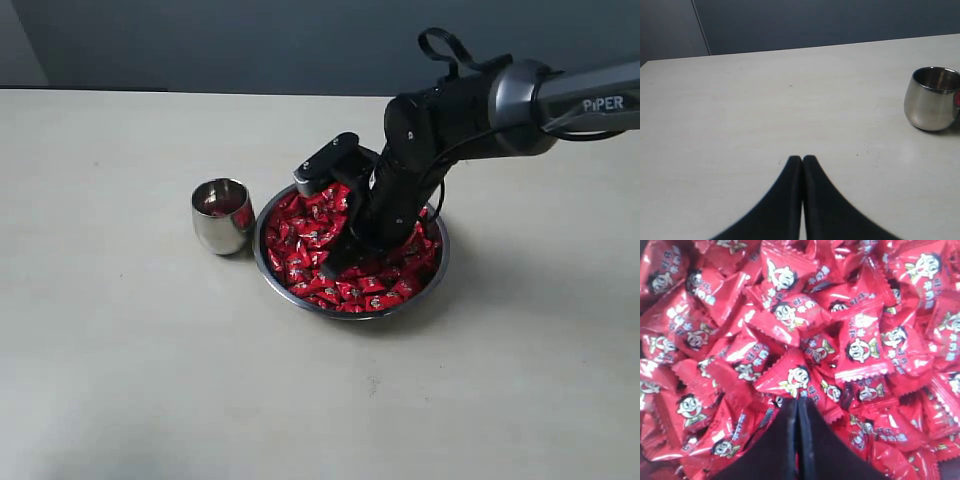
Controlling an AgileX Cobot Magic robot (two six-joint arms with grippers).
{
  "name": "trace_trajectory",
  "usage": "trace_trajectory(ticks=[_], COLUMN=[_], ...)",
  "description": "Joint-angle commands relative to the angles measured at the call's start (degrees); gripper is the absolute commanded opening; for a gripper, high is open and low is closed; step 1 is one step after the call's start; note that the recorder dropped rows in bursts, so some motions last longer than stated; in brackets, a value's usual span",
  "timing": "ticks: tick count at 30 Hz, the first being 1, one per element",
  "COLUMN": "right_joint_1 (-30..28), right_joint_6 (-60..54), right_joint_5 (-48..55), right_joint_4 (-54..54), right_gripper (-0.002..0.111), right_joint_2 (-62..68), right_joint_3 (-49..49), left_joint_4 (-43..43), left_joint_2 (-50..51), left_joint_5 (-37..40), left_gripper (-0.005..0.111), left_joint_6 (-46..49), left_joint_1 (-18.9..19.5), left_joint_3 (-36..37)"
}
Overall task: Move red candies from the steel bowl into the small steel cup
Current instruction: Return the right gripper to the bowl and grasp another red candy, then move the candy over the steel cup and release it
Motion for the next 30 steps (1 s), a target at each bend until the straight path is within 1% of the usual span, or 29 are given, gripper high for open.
trace_trajectory(ticks=[1, 8, 12, 14, 20, 25, 30], right_joint_1=[-0.2, -0.2, 0.1, 0.9, 5.6, 8.3, 9.0], right_joint_6=[0.1, 0.1, 0.1, -0.7, -1.7, -1.8, -1.8], right_joint_5=[-0.2, -0.5, -3.9, -5.6, -13.6, -12.6, -11.0], right_joint_4=[-0.6, -0.2, 6.2, 8.4, 9.2, 10.6, 12.2], right_gripper=[-0.001, -0.001, -0.001, -0.001, -0.001, -0.001, -0.001], right_joint_2=[-3.2, -8.3, -9.7, -9.8, -9.5, -5.1, 1.3], right_joint_3=[0.0, 0.0, -0.3, -0.7, -1.7, -7.8, -14.8], left_joint_4=[0.1, 0.1, 0.1, 0.1, 0.1, 0.1, 0.1], left_joint_2=[-0.3, -0.3, -0.3, -0.3, -0.3, -0.3, -0.3], left_joint_5=[-0.3, -0.3, -0.3, -0.3, -0.3, -0.3, -0.3], left_gripper=[0.0, 0.0, 0.0, 0.0, 0.0, 0.0, 0.0], left_joint_6=[-0.2, -0.2, -0.2, -0.2, -0.2, -0.2, -0.2], left_joint_1=[-0.3, -0.3, -0.3, -0.3, -0.3, -0.3, -0.3], left_joint_3=[-0.5, -0.5, -0.5, -0.5, -0.5, -0.5, -0.5])
